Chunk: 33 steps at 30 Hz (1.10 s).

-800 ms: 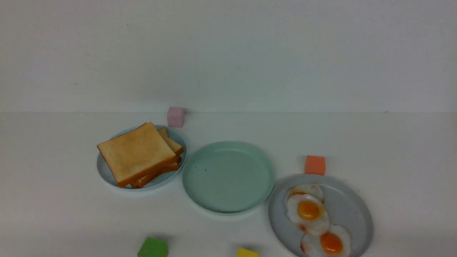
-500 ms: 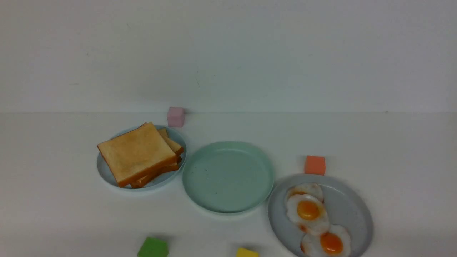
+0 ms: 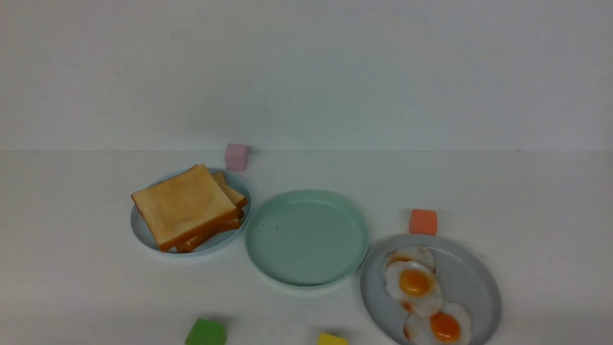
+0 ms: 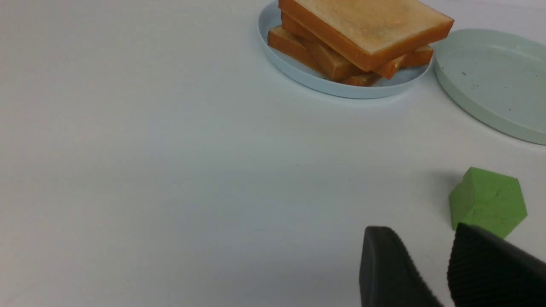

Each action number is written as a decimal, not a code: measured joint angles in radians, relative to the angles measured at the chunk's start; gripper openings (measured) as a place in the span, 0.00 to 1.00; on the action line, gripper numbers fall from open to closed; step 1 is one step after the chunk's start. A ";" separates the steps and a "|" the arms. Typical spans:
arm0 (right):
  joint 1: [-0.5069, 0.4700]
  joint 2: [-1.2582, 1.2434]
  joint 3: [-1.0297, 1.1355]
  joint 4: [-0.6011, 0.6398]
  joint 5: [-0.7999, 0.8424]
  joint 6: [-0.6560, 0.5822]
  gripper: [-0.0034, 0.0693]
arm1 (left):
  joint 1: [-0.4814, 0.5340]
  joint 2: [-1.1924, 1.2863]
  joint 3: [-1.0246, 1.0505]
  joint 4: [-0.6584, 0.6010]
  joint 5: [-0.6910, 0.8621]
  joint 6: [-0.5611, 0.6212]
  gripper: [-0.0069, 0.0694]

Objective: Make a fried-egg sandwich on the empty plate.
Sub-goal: Use the left arm to grab a slice of bread

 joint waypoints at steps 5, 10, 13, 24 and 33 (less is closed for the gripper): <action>0.000 0.000 0.000 -0.086 0.000 -0.016 0.38 | 0.000 0.000 0.000 0.006 0.000 0.000 0.40; 0.000 0.000 0.000 -0.163 0.002 -0.019 0.38 | 0.000 0.000 0.000 0.008 0.000 0.000 0.40; 0.000 0.000 0.000 -0.175 0.000 -0.019 0.38 | 0.000 0.000 0.000 0.030 -0.013 0.000 0.40; 0.000 0.000 0.011 -0.177 -0.267 -0.020 0.38 | 0.000 0.000 0.002 -0.182 -0.333 -0.055 0.40; 0.000 0.000 0.011 -0.177 -0.696 0.161 0.38 | 0.000 0.000 0.003 -0.475 -0.695 -0.132 0.40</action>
